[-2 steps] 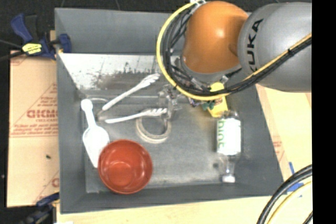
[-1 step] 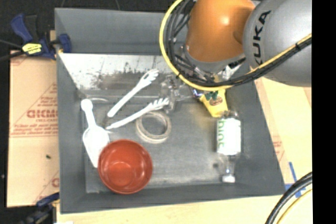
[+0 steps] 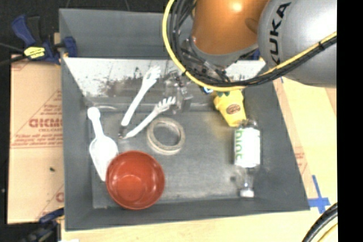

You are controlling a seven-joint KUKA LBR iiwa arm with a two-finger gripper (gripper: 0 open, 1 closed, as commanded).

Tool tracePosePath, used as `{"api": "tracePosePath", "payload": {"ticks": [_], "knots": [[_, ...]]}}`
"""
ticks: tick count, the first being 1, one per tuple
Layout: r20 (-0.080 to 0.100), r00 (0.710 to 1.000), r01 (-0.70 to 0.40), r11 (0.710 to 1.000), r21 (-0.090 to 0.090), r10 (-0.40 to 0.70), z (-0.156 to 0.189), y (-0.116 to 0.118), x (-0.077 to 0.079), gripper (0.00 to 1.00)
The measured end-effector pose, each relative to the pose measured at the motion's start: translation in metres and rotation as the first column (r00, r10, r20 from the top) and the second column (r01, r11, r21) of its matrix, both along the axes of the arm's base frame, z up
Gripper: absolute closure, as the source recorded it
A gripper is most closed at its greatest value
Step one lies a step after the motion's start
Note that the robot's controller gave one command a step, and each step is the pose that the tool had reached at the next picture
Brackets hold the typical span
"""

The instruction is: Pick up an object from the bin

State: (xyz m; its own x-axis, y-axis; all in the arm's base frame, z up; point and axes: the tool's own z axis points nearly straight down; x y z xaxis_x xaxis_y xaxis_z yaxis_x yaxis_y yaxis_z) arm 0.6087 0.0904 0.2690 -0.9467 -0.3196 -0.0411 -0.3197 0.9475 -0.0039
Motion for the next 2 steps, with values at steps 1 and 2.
{"api": "tracePosePath", "payload": {"ticks": [1,2], "knots": [[-0.017,0.995,0.100,0.995,-0.001,-0.100,-0.066,-0.019,-0.083,1.00],[-0.006,0.998,0.065,0.998,-0.002,-0.065,-0.057,-0.005,-0.056,1.00]]}}
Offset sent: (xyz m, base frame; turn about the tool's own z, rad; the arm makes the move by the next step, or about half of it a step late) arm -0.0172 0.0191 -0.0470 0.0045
